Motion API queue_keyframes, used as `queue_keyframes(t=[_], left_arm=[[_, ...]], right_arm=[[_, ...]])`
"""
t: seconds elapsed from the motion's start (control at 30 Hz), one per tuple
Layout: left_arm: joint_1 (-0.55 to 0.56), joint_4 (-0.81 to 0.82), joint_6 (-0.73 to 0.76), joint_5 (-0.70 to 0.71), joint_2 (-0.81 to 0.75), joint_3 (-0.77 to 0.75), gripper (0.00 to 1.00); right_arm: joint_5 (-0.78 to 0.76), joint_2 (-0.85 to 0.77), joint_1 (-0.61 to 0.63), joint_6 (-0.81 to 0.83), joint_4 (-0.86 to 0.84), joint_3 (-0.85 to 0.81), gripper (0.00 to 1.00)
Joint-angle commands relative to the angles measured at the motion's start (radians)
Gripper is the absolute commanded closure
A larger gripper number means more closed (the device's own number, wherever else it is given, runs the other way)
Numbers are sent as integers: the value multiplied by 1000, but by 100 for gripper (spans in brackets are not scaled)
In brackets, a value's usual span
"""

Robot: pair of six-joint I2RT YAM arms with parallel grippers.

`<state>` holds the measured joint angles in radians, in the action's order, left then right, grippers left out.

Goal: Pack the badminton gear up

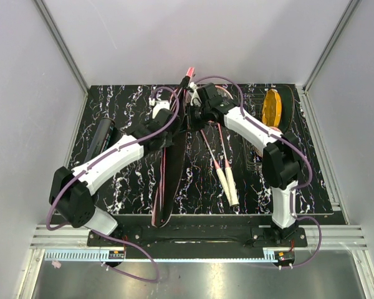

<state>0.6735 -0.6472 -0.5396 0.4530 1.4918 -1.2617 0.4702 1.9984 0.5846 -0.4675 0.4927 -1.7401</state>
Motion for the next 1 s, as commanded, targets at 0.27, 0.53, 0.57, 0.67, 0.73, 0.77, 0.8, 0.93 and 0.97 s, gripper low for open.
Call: queue_keyframes(t=[0.27,0.53,0.57,0.67,0.73,0.77,0.8,0.93,0.97], left_arm=[[-141,-57,-235,30,-41,-4,100],[-198,-91,-332,42,-36,-19,100],[-199,-95,-339,68,-44,-18,100],[-198,-112,-353,130,-76,-11,100],[-198,-143,-353,160,-88,-19,100],[-196,-144,-343,159,-91,-27,100],[-196,-147,-317,153,-87,-33,100],[-196,-128,-260,73,-64,-50,100],[-196,-114,-244,59,-50,-50,100]], right_arm=[[-134,-9,6,115,99,-33,47],[-327,-187,4,89,98,109,1],[-394,-217,3,89,96,126,0],[-488,-250,0,105,99,174,0],[-516,-250,-14,121,101,201,0],[-501,-236,-22,130,99,206,0],[-487,-222,-35,153,107,203,0],[-473,-107,-58,207,118,186,11],[-473,-84,-60,234,121,180,20]])
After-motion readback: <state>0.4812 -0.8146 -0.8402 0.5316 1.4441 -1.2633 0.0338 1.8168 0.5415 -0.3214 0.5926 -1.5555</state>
